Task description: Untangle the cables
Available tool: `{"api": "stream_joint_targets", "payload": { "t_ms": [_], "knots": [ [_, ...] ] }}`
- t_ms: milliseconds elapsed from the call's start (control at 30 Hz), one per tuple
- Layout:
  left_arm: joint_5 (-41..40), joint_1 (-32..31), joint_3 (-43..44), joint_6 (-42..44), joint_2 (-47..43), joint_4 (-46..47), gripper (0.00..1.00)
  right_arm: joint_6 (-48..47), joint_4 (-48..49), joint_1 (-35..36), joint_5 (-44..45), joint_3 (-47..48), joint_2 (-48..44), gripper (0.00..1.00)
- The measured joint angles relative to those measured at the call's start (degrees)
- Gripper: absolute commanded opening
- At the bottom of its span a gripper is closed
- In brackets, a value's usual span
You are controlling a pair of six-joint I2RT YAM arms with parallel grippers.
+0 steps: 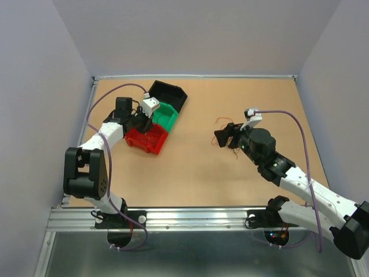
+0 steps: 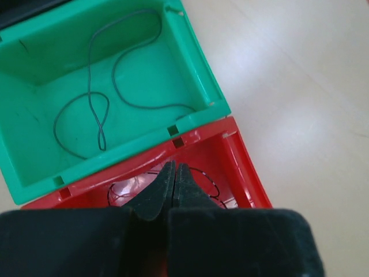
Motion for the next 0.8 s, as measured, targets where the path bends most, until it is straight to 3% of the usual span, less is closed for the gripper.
{"api": "stream_joint_targets", "payload": {
  "t_ms": [300, 567, 700, 800],
  "knots": [
    [-4.28, 0.11, -5.14, 11.98, -4.31, -3.72, 0.00, 0.02, 0.04, 0.00, -1.77, 0.00, 2.97, 0.75],
    [-14.14, 0.17, -4.92, 10.51, 2.89, -2.10, 0.01, 0.55, 0.04, 0.00, -2.62, 0.00, 6.71, 0.75],
    [-17.53, 0.20, -4.68, 8.07, 7.02, -0.61, 0.26, 1.95, -0.26, 0.00, 0.37, -0.07, 8.61, 0.75],
    [-18.01, 0.20, -4.68, 6.64, 6.54, 0.46, 0.39, 3.50, -1.33, 0.00, 5.38, -0.20, 9.20, 0.72]
  ]
}}
